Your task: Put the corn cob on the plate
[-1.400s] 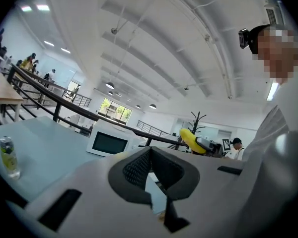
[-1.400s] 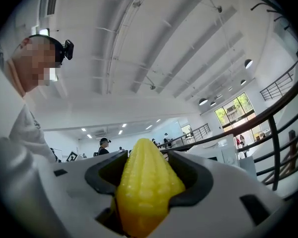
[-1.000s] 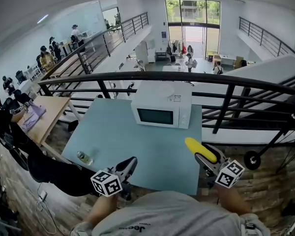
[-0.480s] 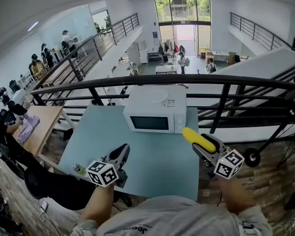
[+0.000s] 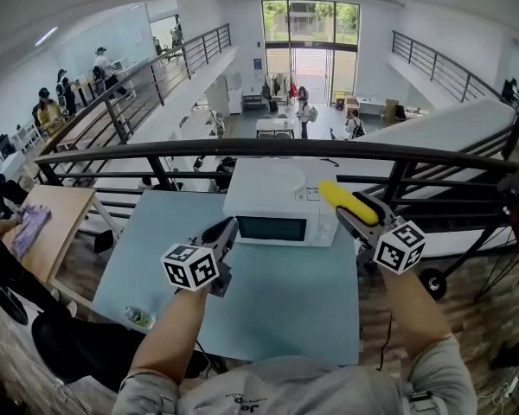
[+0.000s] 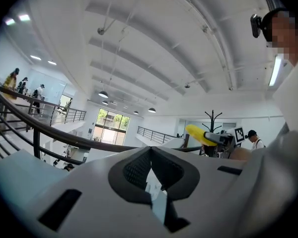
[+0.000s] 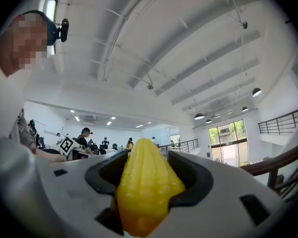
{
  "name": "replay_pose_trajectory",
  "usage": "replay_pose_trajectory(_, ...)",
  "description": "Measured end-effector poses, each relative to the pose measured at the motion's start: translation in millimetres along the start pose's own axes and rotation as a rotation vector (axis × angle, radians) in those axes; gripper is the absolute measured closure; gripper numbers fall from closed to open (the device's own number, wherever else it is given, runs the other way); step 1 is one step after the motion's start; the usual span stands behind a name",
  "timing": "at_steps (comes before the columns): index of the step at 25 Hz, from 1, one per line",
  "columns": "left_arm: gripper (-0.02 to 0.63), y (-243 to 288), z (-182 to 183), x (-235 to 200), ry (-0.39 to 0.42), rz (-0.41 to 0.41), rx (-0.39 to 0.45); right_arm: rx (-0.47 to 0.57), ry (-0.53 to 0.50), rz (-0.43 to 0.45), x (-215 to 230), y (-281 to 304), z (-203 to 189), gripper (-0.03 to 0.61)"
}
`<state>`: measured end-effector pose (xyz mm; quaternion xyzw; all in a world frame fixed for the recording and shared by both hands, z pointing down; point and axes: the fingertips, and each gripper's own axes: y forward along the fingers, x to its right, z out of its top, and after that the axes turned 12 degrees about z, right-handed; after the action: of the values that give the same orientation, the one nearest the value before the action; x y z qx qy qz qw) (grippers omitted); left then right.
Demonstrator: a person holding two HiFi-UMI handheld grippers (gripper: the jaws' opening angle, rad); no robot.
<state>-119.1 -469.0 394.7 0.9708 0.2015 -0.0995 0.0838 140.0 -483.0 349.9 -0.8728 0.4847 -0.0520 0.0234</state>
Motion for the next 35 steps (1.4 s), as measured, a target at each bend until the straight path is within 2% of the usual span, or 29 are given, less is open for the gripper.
replay_pose_trajectory(6,0.597,53,5,-42,0.045,-0.006,-0.027,-0.075,0.024,-0.055,56,76,-28,0.316)
replay_pose_trajectory(11,0.597,103,-9,-70,0.065,-0.012,-0.076,-0.118,0.071,-0.112,111,124,-63,0.316)
replay_pose_trajectory(20,0.597,192,-34,-99,0.049,-0.025,-0.141,-0.232,0.077,-0.170,190,196,-122,0.316)
replay_pose_trajectory(24,0.597,223,-42,-100,0.076,-0.042,-0.156,-0.292,0.072,-0.208,216,217,-146,0.316)
replay_pose_trajectory(27,0.597,242,-48,-100,0.063,-0.053,-0.171,-0.349,0.061,-0.225,229,230,-163,0.316)
replay_pose_trajectory(35,0.597,268,-63,-102,0.060,-0.057,-0.211,-0.475,0.023,-0.225,239,260,-203,0.316)
